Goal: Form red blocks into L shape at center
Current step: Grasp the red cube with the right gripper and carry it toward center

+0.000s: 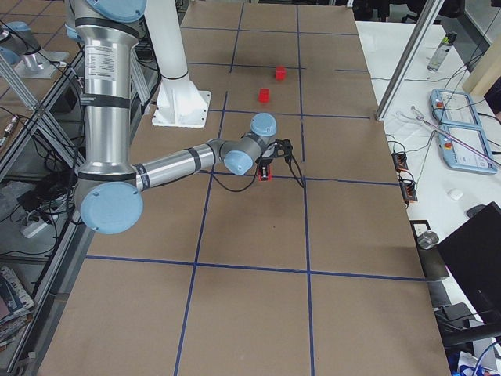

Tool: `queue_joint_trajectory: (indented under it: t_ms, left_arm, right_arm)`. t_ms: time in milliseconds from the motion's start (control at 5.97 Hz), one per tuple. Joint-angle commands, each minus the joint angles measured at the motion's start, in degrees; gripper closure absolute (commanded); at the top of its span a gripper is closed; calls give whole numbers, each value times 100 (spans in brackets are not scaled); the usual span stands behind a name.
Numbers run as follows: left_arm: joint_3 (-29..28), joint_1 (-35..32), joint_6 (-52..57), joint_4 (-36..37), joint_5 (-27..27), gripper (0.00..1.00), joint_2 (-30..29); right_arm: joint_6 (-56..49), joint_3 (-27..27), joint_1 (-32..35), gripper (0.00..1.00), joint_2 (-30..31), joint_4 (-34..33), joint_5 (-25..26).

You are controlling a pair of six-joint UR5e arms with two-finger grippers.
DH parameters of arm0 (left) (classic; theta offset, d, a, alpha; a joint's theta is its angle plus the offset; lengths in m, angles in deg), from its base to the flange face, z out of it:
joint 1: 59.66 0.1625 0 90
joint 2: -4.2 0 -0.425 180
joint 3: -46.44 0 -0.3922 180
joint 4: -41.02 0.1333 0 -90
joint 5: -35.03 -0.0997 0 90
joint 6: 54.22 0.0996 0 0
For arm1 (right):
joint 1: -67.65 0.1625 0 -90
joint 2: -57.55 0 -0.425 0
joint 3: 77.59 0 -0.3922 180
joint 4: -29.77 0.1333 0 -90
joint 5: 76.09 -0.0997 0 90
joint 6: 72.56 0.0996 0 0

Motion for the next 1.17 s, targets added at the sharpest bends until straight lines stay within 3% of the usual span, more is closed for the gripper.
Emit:
queue_joint_trajectory:
  t_ms: [0,168,335,671,1006]
  left_arm:
    - [-4,17,2,-4,-1,0,-7]
    - [4,26,-7,-4,8,0,-24]
    - [5,35,11,-57,-1,0,-42]
    - [-223,122,-15,-741,-36,0,-33]
    - [-128,158,-42,-760,-1,0,-51]
  right_arm:
    - [1106,-5,-847,100,-1182,-534,518]
    - [1284,21,-1181,100,-2024,-1713,774]
    - [1286,204,-1558,100,-2677,-2413,1316]
    - [1556,1141,-1755,100,-3532,-2446,1426]
    - [1558,1426,-1913,99,-3676,-2429,1628]
